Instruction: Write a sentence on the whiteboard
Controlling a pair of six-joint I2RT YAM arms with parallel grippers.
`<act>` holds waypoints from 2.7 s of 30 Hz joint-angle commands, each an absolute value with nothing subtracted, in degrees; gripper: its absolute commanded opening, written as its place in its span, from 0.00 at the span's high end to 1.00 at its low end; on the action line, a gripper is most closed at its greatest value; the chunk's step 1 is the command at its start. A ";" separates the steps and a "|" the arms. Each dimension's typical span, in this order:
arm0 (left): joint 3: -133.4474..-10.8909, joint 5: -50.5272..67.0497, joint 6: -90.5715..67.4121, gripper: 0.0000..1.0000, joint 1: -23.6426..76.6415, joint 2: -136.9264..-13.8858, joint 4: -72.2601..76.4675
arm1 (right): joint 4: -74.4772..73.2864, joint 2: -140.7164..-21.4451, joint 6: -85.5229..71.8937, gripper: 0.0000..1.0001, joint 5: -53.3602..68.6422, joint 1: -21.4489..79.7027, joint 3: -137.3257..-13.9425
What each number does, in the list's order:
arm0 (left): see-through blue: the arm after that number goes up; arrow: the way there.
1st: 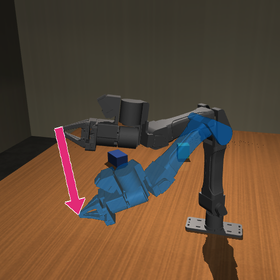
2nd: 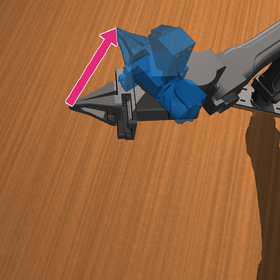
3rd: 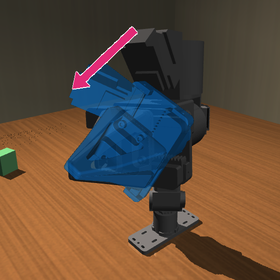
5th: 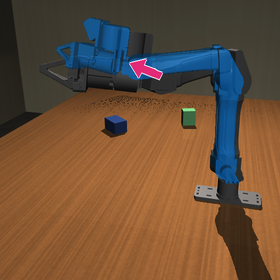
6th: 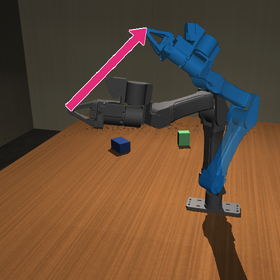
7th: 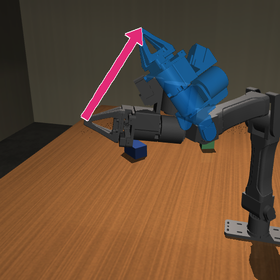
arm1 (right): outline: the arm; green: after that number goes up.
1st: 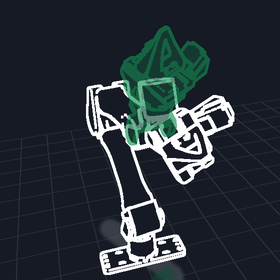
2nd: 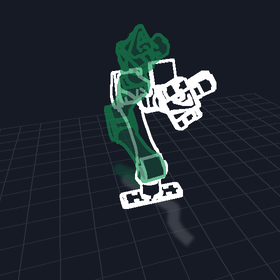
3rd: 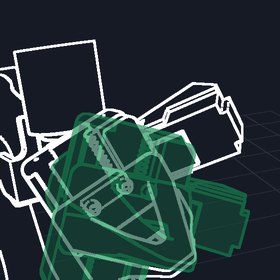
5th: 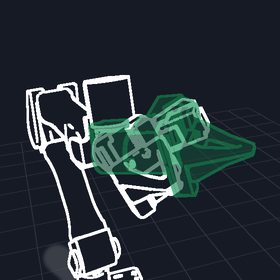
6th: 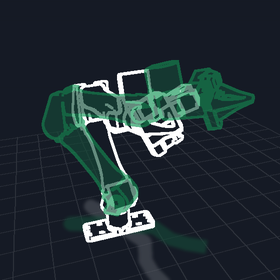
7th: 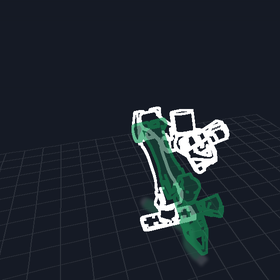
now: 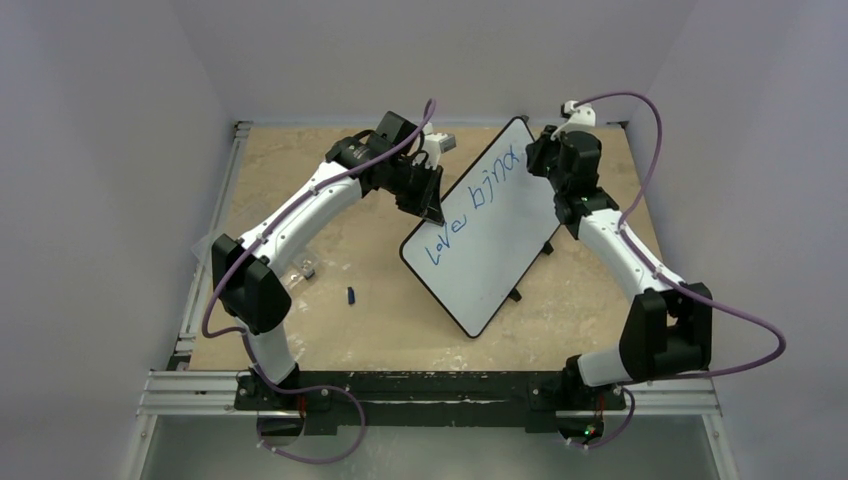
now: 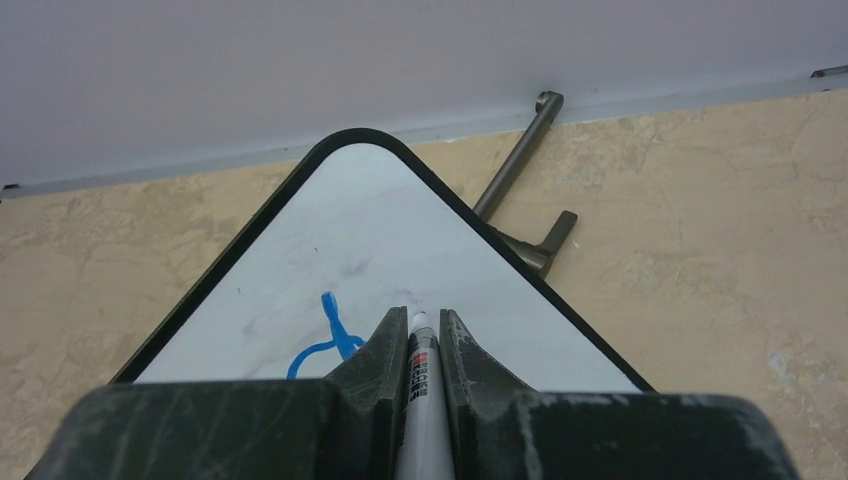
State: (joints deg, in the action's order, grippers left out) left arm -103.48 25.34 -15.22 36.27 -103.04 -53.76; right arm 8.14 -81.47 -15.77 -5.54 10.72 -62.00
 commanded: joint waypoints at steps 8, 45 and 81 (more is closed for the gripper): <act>-101.88 17.31 -8.09 1.00 38.14 -104.72 -56.15 | 12.38 -82.09 -17.15 1.00 -3.52 9.28 -66.34; -102.10 16.89 -7.87 1.00 38.14 -105.00 -56.35 | 12.47 -84.64 -18.32 1.00 6.74 8.96 -64.90; -102.05 17.05 -7.91 1.00 38.29 -104.94 -56.42 | 11.50 -85.66 -19.81 1.00 5.75 6.85 -62.46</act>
